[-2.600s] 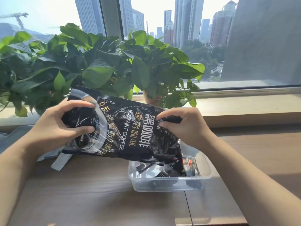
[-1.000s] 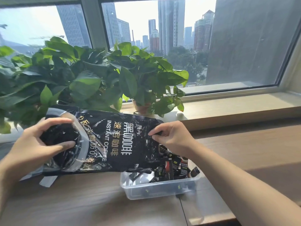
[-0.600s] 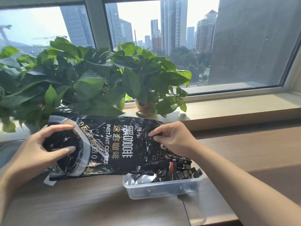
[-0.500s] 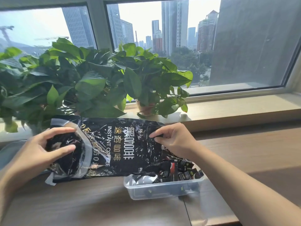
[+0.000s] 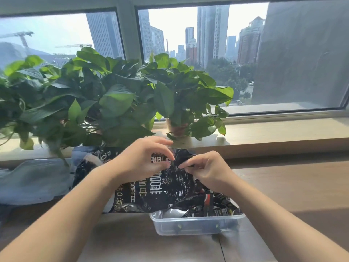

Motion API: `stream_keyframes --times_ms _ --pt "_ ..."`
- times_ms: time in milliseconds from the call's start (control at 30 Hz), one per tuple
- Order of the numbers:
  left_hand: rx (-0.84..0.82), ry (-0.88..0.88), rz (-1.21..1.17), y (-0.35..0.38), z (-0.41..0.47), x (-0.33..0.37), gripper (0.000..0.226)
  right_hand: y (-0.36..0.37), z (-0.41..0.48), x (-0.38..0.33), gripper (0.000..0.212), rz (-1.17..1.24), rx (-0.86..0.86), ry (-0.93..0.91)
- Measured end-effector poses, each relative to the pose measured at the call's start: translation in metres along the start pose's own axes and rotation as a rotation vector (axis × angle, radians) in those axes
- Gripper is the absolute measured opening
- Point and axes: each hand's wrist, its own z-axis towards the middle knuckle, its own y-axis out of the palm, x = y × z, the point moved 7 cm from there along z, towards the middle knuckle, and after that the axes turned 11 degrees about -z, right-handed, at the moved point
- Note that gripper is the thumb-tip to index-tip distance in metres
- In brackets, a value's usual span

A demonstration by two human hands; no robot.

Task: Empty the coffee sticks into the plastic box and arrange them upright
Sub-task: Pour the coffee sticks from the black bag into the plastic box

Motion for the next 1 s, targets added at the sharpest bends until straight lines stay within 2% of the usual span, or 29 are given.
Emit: stream_keyframes --times_ms 100,233,300,367,467,533,733,1000 --pt "-0.113 -0.015 0.026 0.01 0.015 -0.001 0.016 -0.003 -0.002 0.0 0.022 -0.036 -0.015 -0.002" --pt "-0.135 -0.05 0.061 0.01 0.021 -0.008 0.026 -0.016 -0.008 0.0 0.013 -0.021 -0.047 -0.036" --pt "-0.131 -0.048 0.063 0.007 0.018 -0.013 0.027 -0.03 -0.011 0.011 0.009 -0.015 -0.038 0.01" --pt "-0.111 -0.048 0.05 0.001 0.015 -0.016 0.026 -0.033 -0.015 0.022 0.016 -0.124 -0.086 0.046" --pt "-0.087 -0.067 0.039 -0.005 0.013 -0.018 0.025 -0.01 -0.024 0.028 0.037 -0.337 -0.252 0.047" --pt "-0.096 -0.072 0.043 -0.006 0.012 -0.017 0.026 0.001 -0.026 0.024 0.046 -0.408 -0.264 0.023" --pt "-0.147 -0.073 0.041 -0.013 0.008 -0.009 0.027 0.001 -0.027 0.027 0.028 -0.452 -0.253 0.036" --pt "-0.165 -0.141 0.071 -0.031 0.01 -0.011 0.034 -0.016 -0.027 0.034 0.033 -0.561 -0.296 0.073"
